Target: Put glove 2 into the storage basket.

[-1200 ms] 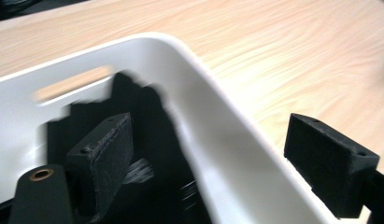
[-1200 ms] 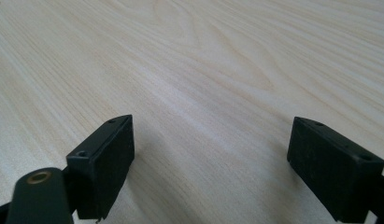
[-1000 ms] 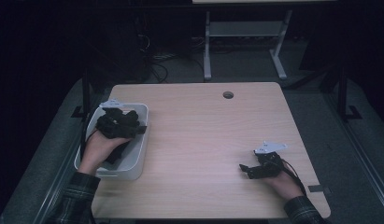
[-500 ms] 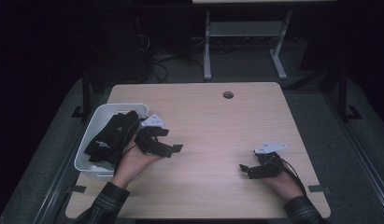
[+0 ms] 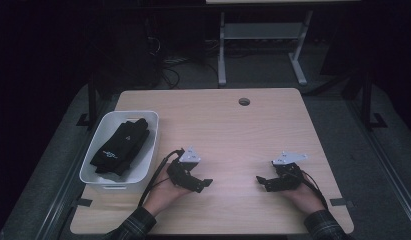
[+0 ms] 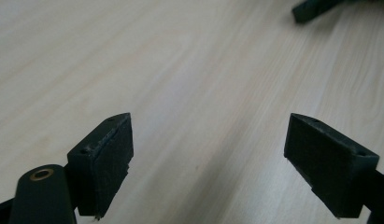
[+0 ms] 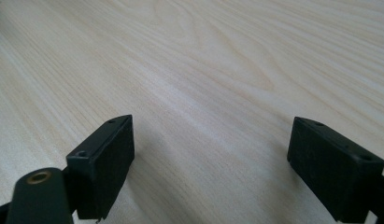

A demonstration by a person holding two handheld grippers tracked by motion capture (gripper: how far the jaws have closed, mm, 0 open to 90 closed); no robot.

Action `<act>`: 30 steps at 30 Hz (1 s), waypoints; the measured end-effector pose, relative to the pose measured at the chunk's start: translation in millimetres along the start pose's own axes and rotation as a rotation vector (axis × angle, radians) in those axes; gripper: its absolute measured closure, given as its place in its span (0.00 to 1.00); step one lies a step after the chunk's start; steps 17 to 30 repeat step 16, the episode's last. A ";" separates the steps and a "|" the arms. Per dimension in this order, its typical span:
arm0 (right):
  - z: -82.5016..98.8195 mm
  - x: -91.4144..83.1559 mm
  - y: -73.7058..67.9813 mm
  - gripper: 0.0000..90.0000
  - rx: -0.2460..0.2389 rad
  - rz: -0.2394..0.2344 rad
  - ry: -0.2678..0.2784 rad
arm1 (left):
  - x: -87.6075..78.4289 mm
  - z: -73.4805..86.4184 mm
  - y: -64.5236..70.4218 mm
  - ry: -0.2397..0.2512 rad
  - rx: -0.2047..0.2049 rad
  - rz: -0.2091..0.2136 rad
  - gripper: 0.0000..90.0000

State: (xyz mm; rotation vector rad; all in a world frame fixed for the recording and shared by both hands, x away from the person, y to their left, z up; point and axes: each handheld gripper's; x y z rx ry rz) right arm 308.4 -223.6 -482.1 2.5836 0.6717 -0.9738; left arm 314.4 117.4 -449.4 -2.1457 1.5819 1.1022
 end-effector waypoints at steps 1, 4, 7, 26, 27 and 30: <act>0.0 0.0 0.0 0.16 0.000 0.000 0.000 | 2.4 1.3 -0.2 -0.013 0.000 0.000 0.17; 0.0 0.0 0.0 0.16 -0.001 -0.001 0.000 | 11.4 5.5 1.1 -0.045 0.004 -0.002 0.17; 0.0 0.0 0.0 0.16 -0.002 -0.001 0.000 | 17.3 9.0 2.2 -0.068 0.026 -0.011 0.17; 0.0 -0.1 -0.1 0.16 -0.005 -0.005 0.000 | 18.7 13.1 3.7 -0.055 0.069 -0.023 0.15; 0.0 -0.1 -0.1 0.16 -0.005 -0.005 0.000 | 18.7 13.1 3.7 -0.055 0.069 -0.023 0.15; 0.0 -0.1 -0.1 0.16 -0.005 -0.005 0.000 | 18.7 13.1 3.7 -0.055 0.069 -0.023 0.15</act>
Point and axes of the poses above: each handheld gripper's, and its own axes: x roughly forward along the jaws, z roughly out of its underside, y roughly to its right, and after that the axes turned 12 degrees about z, right-handed
